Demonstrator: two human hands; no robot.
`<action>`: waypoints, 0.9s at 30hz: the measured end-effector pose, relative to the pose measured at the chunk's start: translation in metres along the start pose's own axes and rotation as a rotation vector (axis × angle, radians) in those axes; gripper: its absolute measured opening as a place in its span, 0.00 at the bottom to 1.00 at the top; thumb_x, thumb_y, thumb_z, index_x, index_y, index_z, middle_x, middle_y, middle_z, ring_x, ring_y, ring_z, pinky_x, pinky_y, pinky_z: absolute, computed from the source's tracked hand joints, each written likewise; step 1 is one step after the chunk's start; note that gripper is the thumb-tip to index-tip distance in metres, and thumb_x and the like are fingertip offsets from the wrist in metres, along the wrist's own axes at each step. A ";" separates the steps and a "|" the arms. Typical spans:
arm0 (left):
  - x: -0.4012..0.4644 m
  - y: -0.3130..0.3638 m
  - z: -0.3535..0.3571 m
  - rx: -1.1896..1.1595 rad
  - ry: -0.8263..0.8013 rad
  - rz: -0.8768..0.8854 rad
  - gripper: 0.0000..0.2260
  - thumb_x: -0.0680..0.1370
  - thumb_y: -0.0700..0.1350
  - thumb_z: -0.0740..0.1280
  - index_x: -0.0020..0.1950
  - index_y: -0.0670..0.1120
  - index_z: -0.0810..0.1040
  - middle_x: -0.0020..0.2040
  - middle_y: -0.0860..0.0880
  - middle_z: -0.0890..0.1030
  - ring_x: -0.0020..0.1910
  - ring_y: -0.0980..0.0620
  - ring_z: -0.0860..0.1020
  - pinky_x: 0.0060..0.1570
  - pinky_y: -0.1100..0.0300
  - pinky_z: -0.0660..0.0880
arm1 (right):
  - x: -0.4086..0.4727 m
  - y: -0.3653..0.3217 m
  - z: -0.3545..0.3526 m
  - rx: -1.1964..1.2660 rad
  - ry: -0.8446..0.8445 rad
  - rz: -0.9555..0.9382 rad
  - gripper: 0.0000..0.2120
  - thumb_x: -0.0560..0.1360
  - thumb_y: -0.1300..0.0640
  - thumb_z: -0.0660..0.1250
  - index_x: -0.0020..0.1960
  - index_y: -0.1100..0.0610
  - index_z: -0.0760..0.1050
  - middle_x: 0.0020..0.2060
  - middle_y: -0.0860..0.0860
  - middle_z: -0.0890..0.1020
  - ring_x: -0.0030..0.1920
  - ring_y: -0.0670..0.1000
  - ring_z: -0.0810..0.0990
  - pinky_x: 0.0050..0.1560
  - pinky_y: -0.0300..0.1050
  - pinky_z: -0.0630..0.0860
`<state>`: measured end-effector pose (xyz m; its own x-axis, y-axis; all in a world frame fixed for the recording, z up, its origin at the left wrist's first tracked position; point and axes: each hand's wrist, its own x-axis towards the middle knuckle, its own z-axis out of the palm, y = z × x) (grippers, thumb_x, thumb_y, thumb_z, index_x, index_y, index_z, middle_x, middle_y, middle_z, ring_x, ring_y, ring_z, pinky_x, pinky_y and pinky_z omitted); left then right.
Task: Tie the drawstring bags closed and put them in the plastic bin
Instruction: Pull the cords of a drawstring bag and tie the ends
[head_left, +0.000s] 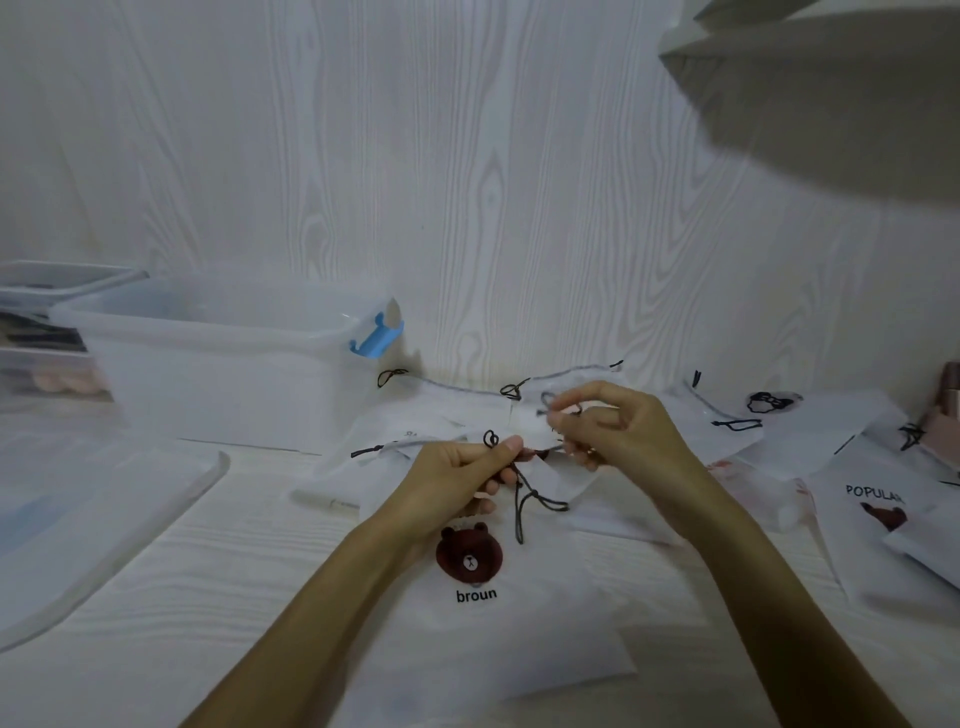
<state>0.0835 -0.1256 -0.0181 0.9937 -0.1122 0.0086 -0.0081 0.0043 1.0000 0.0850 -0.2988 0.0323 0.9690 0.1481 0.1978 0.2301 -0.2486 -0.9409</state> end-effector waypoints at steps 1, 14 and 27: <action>0.000 0.000 0.000 0.038 0.017 0.026 0.14 0.76 0.51 0.67 0.49 0.42 0.85 0.29 0.57 0.77 0.27 0.62 0.70 0.30 0.70 0.71 | -0.001 0.000 -0.001 -0.140 -0.047 -0.035 0.04 0.71 0.56 0.73 0.45 0.54 0.82 0.29 0.51 0.80 0.29 0.43 0.75 0.33 0.35 0.74; -0.003 0.005 0.003 0.105 0.066 0.169 0.14 0.77 0.48 0.67 0.46 0.37 0.84 0.34 0.57 0.83 0.28 0.63 0.74 0.26 0.69 0.69 | -0.002 0.010 0.008 -0.337 -0.244 -0.043 0.04 0.66 0.53 0.76 0.41 0.47 0.85 0.35 0.52 0.85 0.38 0.47 0.82 0.45 0.38 0.78; -0.006 0.011 0.002 -0.277 -0.010 -0.094 0.05 0.76 0.42 0.67 0.47 0.44 0.83 0.33 0.53 0.84 0.30 0.63 0.80 0.31 0.73 0.75 | -0.001 0.015 0.013 -0.381 0.061 -0.177 0.14 0.63 0.52 0.79 0.40 0.53 0.75 0.26 0.44 0.73 0.26 0.40 0.69 0.28 0.30 0.66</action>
<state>0.0774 -0.1272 -0.0069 0.9875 -0.1346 -0.0823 0.1159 0.2644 0.9574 0.0860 -0.2906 0.0143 0.9125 0.1657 0.3739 0.3989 -0.5619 -0.7247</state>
